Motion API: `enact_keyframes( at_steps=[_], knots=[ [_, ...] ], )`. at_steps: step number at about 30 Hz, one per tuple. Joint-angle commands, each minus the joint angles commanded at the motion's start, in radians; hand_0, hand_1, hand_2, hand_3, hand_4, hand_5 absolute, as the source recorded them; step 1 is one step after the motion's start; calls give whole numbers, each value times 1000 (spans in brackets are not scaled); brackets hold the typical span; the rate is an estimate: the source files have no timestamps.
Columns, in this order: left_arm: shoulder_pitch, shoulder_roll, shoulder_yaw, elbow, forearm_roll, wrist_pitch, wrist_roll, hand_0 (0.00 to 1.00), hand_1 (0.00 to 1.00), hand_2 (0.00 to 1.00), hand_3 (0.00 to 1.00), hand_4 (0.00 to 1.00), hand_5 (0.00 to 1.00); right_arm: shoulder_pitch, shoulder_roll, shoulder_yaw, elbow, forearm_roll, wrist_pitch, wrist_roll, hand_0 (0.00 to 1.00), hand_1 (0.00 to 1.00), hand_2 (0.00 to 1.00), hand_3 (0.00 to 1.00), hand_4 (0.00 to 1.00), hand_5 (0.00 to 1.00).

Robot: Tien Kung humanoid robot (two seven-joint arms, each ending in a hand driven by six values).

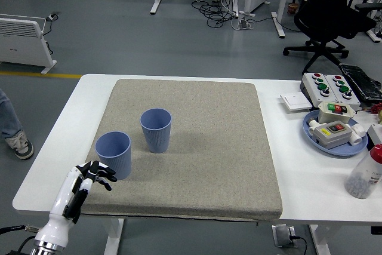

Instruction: Push cup pick cup insert cup

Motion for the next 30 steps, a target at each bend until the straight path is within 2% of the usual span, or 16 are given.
enact_keyframes(
  at_steps=[4, 5, 10, 11, 17, 22, 23, 30],
  knots=[
    [-16, -4, 8, 26, 0, -18, 27, 461, 534, 498, 454, 518, 998, 0, 0, -2, 0, 2, 0, 1, 707, 607, 689, 620, 191, 552],
    [-21, -5, 10, 32, 0, -20, 30, 568, 588, 531, 489, 521, 998, -1, 0, -2, 0, 2, 0, 0, 708, 607, 688, 620, 190, 546],
    [-46, -7, 14, 61, -14, -29, 43, 568, 588, 531, 489, 521, 998, -2, 1, -2, 0, 1, 0, 0, 708, 607, 688, 620, 190, 546],
    [-49, -6, 16, 65, -17, -30, 46, 617, 617, 553, 515, 525, 998, -2, 1, -1, 0, 1, 0, 0, 708, 607, 687, 620, 190, 549],
    [-71, 2, 40, 106, -35, -44, 67, 639, 622, 558, 538, 529, 998, -6, 1, -1, 0, 0, 0, -2, 708, 605, 687, 620, 189, 548],
    [-86, -3, 53, 135, -46, -42, 65, 639, 622, 558, 538, 529, 998, -11, 2, 2, 1, -5, 0, -3, 708, 605, 687, 620, 189, 548],
    [-87, -4, 54, 137, -47, -42, 65, 669, 632, 562, 569, 536, 998, -12, 2, 2, 1, -5, 0, -4, 707, 605, 686, 619, 189, 549],
    [-102, -8, 56, 168, -63, -38, 62, 691, 636, 564, 575, 545, 998, -16, 1, 3, 1, -8, 1, -3, 707, 605, 686, 619, 188, 548]
  ],
)
